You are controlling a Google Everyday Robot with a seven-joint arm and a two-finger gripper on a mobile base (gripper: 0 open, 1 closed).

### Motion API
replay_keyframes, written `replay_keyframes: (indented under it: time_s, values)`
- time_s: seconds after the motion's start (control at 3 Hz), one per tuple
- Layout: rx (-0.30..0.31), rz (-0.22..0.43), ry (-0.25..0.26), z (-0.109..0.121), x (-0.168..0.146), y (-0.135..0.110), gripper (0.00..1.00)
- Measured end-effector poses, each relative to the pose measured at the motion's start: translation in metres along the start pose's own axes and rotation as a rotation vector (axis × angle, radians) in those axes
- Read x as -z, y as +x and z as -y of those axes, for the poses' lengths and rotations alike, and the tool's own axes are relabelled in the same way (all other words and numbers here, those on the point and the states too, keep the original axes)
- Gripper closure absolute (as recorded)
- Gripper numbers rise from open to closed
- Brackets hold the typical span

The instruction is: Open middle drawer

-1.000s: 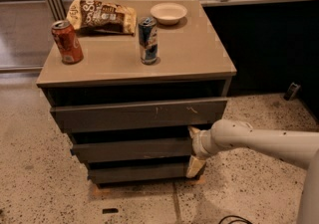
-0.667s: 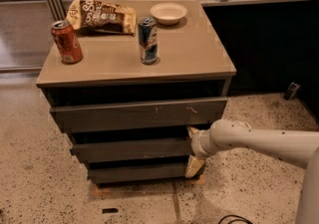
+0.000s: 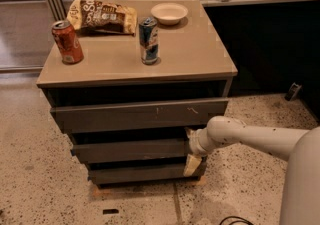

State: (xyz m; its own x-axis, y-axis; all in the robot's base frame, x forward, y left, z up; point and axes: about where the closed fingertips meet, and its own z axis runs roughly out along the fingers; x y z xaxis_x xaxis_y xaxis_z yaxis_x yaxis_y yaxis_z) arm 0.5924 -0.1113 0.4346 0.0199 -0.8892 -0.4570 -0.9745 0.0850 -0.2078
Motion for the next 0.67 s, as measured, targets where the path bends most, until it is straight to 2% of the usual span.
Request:
replay_keyframes:
  time_s: [0.33,0.67]
  values:
    - [0.014,0.001,-0.070,0.0061,-0.0235,-0.0010,0.00]
    - [0.014,0.002,-0.080,0.0098,-0.0236,-0.0020,0.00]
